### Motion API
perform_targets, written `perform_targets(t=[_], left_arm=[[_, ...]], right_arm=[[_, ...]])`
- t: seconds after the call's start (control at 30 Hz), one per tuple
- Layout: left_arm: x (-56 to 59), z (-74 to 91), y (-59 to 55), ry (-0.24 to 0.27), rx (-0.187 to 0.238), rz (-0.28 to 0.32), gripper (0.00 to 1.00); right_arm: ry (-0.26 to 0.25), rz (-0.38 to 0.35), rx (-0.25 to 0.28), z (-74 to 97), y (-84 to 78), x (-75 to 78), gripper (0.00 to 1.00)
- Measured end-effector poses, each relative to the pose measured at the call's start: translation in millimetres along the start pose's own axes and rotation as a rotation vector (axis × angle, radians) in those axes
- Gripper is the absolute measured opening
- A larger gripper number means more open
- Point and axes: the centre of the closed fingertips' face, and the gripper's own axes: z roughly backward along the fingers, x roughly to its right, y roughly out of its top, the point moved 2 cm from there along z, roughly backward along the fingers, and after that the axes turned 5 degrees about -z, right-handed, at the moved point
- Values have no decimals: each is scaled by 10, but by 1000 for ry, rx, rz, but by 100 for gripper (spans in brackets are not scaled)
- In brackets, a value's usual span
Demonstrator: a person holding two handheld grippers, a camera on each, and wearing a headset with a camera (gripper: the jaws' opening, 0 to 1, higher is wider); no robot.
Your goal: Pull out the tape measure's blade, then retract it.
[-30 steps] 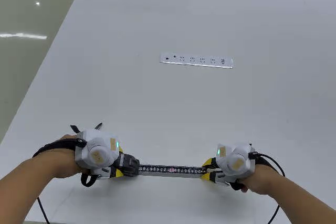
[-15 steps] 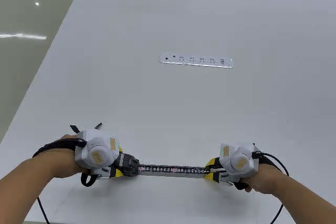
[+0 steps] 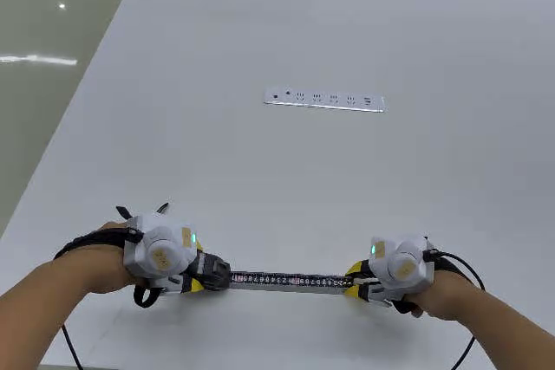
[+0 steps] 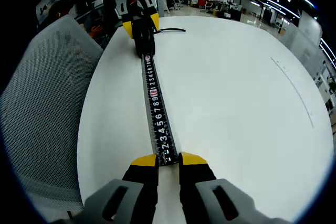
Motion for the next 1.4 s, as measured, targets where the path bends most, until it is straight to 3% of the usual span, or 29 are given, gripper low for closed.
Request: perform_targets(t=[1.4], left_arm=[[-1, -5, -5, -2, -5, -2, 31]], right_arm=[[-16, -23, -18, 125, -186, 53, 13]])
